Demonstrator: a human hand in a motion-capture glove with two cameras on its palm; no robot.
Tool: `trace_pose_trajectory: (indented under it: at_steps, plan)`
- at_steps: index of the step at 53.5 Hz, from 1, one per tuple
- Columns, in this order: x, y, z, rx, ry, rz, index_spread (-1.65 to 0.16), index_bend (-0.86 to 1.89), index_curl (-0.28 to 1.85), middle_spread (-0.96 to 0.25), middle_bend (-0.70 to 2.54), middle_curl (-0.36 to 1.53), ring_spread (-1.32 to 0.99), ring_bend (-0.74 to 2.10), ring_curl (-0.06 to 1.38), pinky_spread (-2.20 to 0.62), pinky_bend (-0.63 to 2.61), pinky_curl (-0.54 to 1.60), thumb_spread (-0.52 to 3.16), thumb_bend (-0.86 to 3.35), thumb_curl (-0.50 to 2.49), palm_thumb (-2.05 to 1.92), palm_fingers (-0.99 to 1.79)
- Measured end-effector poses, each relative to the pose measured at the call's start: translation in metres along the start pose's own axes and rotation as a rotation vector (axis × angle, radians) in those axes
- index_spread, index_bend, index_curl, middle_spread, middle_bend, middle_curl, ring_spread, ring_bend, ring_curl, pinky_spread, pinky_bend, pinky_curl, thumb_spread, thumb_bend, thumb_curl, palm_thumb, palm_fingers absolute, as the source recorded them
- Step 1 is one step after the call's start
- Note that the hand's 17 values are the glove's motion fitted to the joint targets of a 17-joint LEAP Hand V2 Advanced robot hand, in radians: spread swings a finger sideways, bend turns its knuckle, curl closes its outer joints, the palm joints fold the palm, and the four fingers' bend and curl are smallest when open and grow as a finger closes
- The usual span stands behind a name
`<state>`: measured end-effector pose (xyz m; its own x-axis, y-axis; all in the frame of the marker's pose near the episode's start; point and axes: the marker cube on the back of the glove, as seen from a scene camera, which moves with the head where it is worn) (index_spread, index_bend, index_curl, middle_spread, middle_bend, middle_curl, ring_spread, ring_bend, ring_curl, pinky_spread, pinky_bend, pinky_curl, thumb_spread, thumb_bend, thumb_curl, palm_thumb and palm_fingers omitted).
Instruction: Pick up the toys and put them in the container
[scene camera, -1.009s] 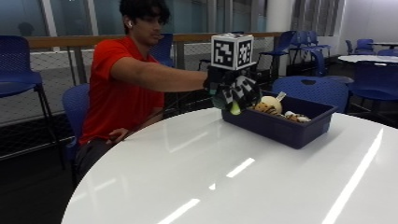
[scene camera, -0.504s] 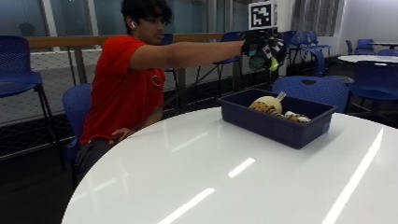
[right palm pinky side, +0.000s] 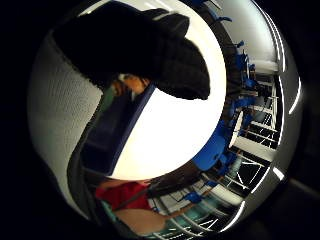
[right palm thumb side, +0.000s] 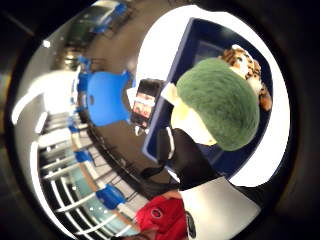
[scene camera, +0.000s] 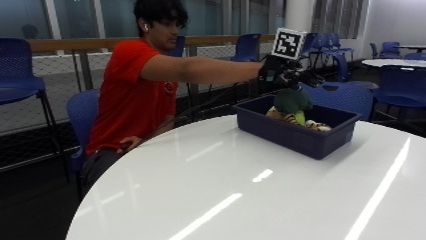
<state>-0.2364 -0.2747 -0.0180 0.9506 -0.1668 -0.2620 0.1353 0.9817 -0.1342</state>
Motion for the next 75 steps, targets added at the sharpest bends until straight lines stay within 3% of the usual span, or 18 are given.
trace_pose_trajectory:
  at_steps: [1, 2, 9, 15, 25, 51, 75]
  plan:
    - [0.001, 0.001, 0.002, -0.005, -0.004, -0.003, -0.38, 0.11, 0.66, -0.19, 0.11, 0.60, -0.17, 0.33, 0.39, -0.08, 1.29, 0.45, 1.13, -0.02, 0.79, 0.19, -0.11]
    - [0.003, 0.002, 0.003, -0.010, -0.008, -0.007, -0.38, 0.12, 0.65, -0.17, 0.10, 0.59, -0.14, 0.27, 0.37, -0.05, 1.26, 0.44, 1.13, -0.06, 0.76, 0.14, -0.23]
    - [0.023, 0.012, 0.014, 0.012, 0.054, -0.133, -0.35, 0.12, 0.56, -0.09, 0.10, 0.50, -0.06, 0.20, 0.35, 0.03, 1.22, 0.42, 1.16, -0.05, 0.64, 0.01, -0.24]
    - [0.028, 0.023, 0.016, 0.047, -0.057, -0.072, -0.34, 0.13, 0.51, -0.06, 0.10, 0.44, -0.02, 0.18, 0.34, 0.07, 1.18, 0.39, 1.16, -0.06, 0.55, -0.05, -0.23]
    - [0.068, 0.055, 0.044, 0.121, 0.021, 0.009, -0.33, 0.13, 0.44, -0.05, 0.12, 0.37, 0.00, 0.18, 0.33, 0.10, 1.11, 0.36, 1.14, -0.07, 0.44, -0.08, -0.21]
    - [0.175, 0.170, 0.146, 0.066, -0.113, 0.193, -0.32, 0.14, 0.33, -0.06, 0.13, 0.27, 0.00, 0.17, 0.31, 0.10, 0.93, 0.31, 1.12, -0.07, 0.26, -0.10, -0.19]
    - [0.249, 0.233, 0.158, 0.104, -0.196, 0.262, -0.32, 0.15, 0.31, -0.05, 0.13, 0.24, -0.01, 0.16, 0.28, 0.10, 0.88, 0.31, 1.13, -0.06, 0.21, -0.08, -0.17]
